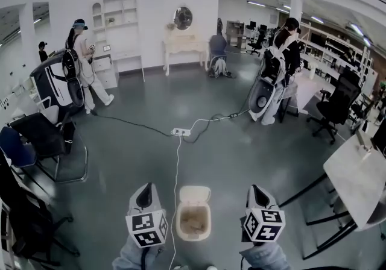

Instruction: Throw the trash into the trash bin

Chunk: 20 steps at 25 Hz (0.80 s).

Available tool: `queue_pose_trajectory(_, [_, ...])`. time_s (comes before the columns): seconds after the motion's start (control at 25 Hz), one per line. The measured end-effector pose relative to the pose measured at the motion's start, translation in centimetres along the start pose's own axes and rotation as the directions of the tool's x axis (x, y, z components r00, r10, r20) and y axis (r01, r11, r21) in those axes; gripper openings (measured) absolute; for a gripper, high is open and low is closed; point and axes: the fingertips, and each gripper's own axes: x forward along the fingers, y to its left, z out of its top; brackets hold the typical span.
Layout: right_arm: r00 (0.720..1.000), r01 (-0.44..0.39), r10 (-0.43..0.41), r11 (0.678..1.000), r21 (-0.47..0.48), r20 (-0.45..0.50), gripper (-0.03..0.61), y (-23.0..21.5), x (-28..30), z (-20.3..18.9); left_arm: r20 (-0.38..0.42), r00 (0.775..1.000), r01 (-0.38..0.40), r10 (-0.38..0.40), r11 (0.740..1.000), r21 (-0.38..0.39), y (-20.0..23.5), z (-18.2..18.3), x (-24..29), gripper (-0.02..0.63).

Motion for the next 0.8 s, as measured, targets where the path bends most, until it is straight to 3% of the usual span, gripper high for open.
queue_pose_trajectory(0.4, [1.0,0.011,-0.01,0.997,-0.078,0.016,0.003,0.1,-0.2,0.7,-0.01,1.0,0.022,-0.022,1.0,0.013,-1.0,-0.3,0.5,0.008])
queue_pose_trajectory(0.8, [1.0,0.002,-0.001,0.999,-0.051,0.016,0.003,0.3,0.8,0.8,-0.023,1.0,0.004,-0.004,1.0,0.016,-0.8,-0.6,0.8,0.008])
